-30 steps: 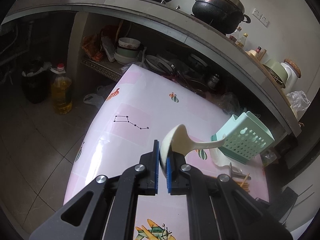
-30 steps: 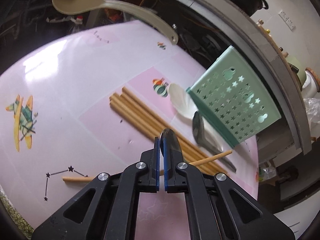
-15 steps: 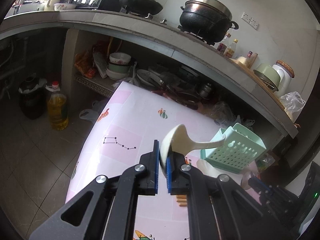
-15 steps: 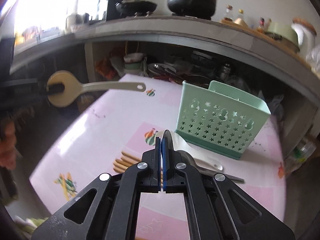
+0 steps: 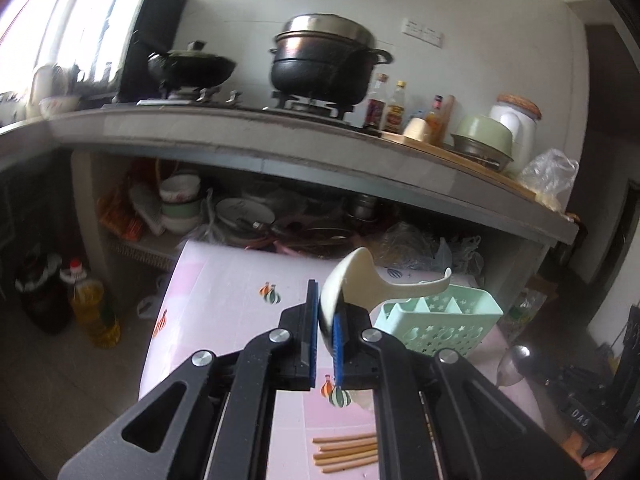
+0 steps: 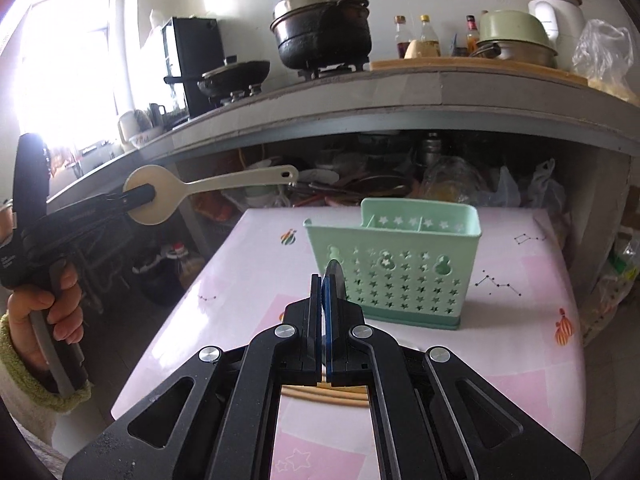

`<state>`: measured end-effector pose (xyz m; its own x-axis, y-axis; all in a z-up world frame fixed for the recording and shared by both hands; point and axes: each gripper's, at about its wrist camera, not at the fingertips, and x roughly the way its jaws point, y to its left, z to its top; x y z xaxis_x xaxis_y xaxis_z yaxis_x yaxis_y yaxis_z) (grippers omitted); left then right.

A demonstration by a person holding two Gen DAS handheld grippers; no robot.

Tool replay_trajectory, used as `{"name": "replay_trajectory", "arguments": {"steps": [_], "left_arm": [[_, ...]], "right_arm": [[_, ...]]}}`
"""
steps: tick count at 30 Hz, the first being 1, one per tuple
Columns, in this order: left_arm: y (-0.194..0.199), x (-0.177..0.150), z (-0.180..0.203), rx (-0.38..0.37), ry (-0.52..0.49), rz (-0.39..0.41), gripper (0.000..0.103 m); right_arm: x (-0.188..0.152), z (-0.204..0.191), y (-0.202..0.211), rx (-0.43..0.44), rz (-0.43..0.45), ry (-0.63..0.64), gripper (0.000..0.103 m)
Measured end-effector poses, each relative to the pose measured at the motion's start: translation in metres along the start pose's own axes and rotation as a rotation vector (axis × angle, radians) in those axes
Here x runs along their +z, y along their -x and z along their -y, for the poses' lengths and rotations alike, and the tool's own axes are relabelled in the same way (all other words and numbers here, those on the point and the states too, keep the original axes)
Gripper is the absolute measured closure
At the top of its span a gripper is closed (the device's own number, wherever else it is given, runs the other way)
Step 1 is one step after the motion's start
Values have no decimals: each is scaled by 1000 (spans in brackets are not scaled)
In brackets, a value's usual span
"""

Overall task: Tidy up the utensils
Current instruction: 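Lower the ladle into the green holder and open the left tool while the right tool carries the spoon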

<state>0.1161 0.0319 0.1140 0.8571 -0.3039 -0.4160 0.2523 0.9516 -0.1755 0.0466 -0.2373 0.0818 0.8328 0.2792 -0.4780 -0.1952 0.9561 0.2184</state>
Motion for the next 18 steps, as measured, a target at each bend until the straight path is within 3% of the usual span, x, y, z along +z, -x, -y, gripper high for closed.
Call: {"name": "replay_trajectory", "arguments": {"steps": [14,18], "left_arm": [[-56,28,63,96,-451,-110,98],[-78,33,79,108,-592,-175,98]], "right_arm": [[21,30,29,40,140,-43,103],[26,34,34,43,166,-39,103]]}}
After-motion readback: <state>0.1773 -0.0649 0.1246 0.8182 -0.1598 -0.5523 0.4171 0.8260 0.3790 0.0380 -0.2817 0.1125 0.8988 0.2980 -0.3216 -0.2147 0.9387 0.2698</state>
